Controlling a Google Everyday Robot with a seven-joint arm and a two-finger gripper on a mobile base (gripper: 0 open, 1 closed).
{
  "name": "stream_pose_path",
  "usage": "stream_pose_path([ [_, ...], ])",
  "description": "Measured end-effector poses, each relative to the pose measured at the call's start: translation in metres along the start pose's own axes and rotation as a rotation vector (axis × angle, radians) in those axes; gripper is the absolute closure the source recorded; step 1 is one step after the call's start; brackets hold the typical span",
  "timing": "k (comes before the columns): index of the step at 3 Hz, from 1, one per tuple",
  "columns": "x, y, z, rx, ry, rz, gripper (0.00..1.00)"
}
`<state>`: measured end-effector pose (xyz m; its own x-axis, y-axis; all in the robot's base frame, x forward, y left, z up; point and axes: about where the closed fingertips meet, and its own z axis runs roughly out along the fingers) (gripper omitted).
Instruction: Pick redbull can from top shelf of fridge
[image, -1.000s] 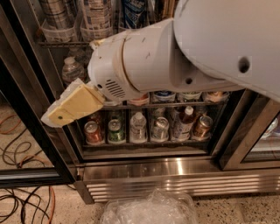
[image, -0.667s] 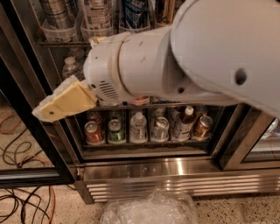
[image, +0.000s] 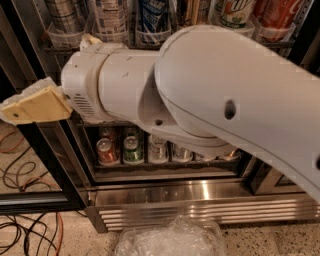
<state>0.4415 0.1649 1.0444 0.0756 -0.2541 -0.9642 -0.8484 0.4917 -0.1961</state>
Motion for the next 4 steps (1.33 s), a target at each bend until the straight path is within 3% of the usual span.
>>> stream_pose_path([
  [2,-0.017,0.033,0.028,-0.024,-0.076,0.068,0.00],
  [3,-0.019,0.034,0.028,-0.023,-0.077,0.066,0.00],
  [4,-0.019,0.026,0.030,0.032,-0.098,0.157,0.00],
])
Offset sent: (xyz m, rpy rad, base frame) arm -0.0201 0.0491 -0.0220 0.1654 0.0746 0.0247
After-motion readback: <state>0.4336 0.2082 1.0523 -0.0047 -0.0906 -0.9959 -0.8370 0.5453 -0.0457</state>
